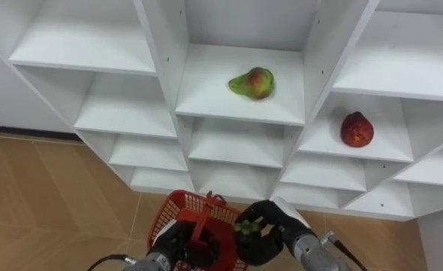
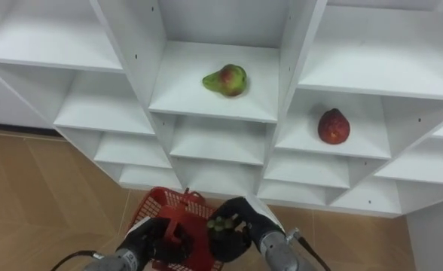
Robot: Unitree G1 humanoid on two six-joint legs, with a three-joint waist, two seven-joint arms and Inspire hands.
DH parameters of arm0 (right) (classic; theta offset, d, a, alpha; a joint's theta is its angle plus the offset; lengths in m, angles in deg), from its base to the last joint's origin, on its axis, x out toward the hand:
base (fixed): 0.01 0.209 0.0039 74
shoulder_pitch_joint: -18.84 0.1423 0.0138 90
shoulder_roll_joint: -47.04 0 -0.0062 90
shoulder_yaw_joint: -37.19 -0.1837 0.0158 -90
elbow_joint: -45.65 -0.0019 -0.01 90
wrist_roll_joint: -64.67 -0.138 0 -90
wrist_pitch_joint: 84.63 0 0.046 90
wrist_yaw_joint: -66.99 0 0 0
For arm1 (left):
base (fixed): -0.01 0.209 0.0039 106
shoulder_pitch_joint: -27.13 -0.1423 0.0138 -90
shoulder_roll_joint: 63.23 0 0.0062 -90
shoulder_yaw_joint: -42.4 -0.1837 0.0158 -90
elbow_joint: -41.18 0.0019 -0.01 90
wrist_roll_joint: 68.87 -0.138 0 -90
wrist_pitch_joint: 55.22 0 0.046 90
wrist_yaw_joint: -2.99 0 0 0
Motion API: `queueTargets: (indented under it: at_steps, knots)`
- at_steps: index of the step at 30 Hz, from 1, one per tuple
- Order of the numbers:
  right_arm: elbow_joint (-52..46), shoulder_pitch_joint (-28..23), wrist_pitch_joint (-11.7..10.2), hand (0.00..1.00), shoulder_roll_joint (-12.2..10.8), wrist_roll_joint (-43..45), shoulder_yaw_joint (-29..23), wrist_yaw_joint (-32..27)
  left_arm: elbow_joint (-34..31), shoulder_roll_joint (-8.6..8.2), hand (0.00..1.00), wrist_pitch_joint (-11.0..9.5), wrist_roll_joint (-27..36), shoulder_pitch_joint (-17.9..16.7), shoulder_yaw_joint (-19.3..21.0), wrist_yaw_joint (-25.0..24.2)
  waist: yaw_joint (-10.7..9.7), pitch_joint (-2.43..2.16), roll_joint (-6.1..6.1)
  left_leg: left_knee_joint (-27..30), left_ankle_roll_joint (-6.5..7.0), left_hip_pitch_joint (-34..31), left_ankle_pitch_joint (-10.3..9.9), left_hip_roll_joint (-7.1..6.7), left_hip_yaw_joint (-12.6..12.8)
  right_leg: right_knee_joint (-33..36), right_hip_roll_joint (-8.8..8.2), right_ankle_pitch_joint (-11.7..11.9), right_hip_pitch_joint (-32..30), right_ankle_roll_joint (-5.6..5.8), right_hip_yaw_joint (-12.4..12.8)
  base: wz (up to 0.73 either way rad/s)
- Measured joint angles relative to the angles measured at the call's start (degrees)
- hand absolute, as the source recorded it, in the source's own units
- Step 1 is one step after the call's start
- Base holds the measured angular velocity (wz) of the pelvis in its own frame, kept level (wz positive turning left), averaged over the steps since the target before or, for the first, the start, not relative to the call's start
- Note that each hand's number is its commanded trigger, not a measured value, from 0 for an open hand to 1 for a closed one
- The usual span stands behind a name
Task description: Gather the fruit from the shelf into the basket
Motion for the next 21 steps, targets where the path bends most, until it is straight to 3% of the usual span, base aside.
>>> queueTargets:
  at_steps: [9, 10, 11, 12, 21]
  knots:
    - [0.0, 2.3, 0.0, 1.0, -0.2, 1.2, 0.6, -0.7, -0.1, 0.0, 1.0, 0.0, 0.0, 0.3, -0.2, -1.9, -0.2, 0.21, -0.34, -0.1, 0.0, -0.1, 0.0, -0.07, 0.1, 0.0, 0.01, 0.0, 0.0, 0.01, -0.1, 0.0]
    - [0.0, 2.4, 0.0, 0.57, -0.2, 1.2, 0.6, -0.7, -0.1, 0.01, 1.0, 0.0, 0.0, 0.3, -0.2, -2.0, -0.2, 0.26, -0.41, -0.1, 0.0, -0.1, 0.0, -0.07, 0.1, 0.0, 0.01, 0.0, 0.0, 0.01, -0.1, 0.0]
    - [0.0, 2.5, 0.0, 0.08, -0.3, 1.2, 0.6, -0.8, -0.1, 0.05, 1.0, -0.1, 0.0, 0.3, -0.2, -2.0, -0.2, 0.35, -0.56, -0.1, 0.0, -0.1, 0.0, -0.07, 0.1, 0.0, 0.01, 0.0, 0.0, 0.01, -0.1, 0.0]
    - [0.0, 2.5, 0.0, 0.0, -0.3, 1.2, 0.6, -0.8, -0.2, 0.11, 1.0, -0.3, 0.0, 0.3, -0.2, -2.1, -0.2, 0.46, -0.72, -0.1, 0.0, -0.1, 0.0, -0.07, 0.0, 0.0, 0.01, 0.0, -0.1, 0.01, -0.1, 0.0]
    - [0.2, 2.7, 0.0, 0.0, -0.8, 1.2, 0.7, -0.6, -1.2, 0.31, 1.0, -1.2, -0.1, 0.4, -0.7, -2.2, -0.4, 0.55, -0.87, -0.1, 0.0, -0.2, 0.0, -0.1, 0.1, 0.0, 0.06, 0.0, -0.1, 0.02, 0.0, 0.0]
